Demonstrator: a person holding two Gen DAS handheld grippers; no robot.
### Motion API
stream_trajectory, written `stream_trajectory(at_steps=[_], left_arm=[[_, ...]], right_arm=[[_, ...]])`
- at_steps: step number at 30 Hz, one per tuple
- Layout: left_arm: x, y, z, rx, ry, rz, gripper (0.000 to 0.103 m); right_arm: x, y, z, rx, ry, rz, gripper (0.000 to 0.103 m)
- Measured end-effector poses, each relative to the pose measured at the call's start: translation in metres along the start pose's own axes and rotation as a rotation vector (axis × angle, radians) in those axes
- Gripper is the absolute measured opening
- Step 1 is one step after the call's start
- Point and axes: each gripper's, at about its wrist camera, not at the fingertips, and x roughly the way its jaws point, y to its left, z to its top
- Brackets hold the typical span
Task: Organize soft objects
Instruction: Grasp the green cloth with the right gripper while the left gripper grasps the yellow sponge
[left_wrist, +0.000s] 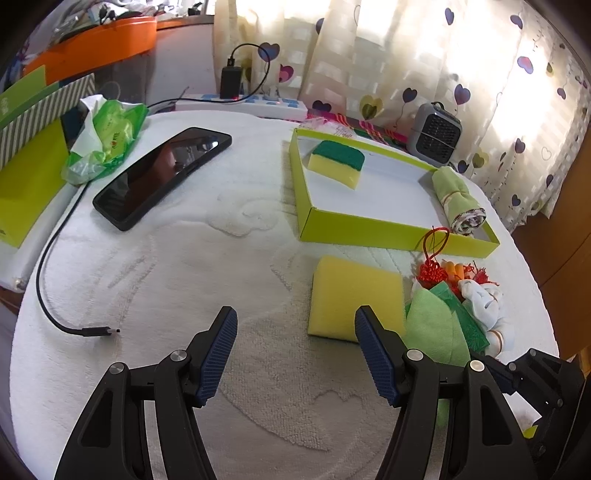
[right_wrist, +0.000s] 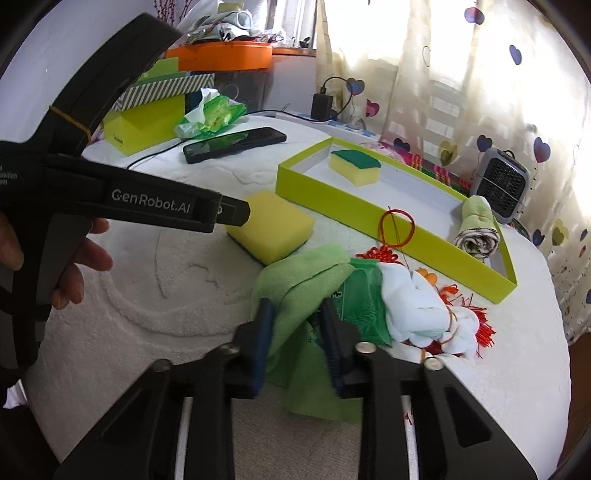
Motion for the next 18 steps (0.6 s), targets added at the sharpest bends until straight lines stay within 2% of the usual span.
stream_trajectory(at_steps=[6,12,18], left_arm=[[0.000,-0.001,0.000,-0.001,0.000,0.002,0.066],[0.002,-0.005,0.001,0.007,0.006,0.003,0.066],[0.006,-0.011,0.005,0.024,0.014,-0.006,0.066]], right_arm=[[-0.010,-0.011,-0.001,0.074,-0.039,0.018,0.009],[-0.032,-0.033,0.002,0.208,-0.129,0.084,0.009],[-0.048,-0.044,0.005,0.259,-0.190,0.105,0.009]])
